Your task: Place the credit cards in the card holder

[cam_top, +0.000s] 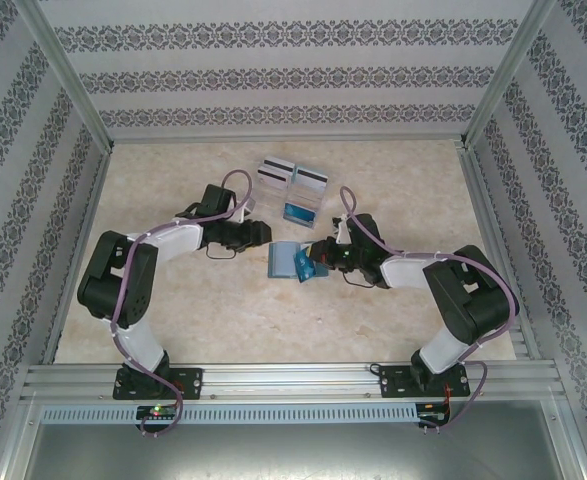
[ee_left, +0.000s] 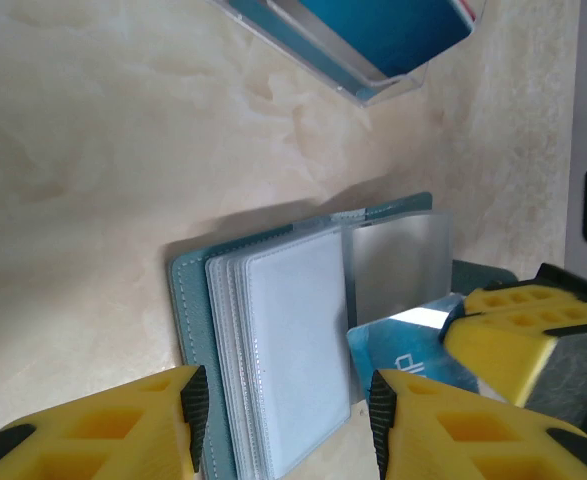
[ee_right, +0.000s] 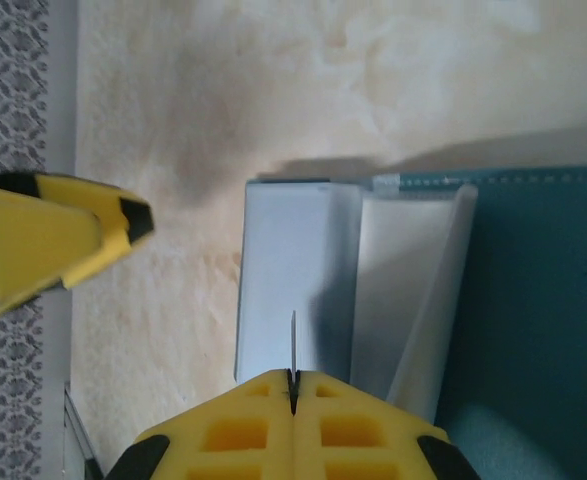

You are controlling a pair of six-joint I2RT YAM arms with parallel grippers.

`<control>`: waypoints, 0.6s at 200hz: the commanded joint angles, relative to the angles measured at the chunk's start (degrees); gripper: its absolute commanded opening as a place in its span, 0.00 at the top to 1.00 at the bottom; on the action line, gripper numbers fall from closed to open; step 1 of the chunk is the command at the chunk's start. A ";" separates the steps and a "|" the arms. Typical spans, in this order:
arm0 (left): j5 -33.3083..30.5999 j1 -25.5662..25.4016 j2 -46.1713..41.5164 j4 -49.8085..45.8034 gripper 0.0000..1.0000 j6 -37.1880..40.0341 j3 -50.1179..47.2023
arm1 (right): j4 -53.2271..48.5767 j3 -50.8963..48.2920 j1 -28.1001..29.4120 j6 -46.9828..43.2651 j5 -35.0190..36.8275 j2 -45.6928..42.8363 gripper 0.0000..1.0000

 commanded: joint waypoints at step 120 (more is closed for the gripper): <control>-5.51 -5.57 5.45 -5.65 0.63 2.11 0.79 | 15.68 -1.93 -2.10 5.81 2.39 6.63 1.00</control>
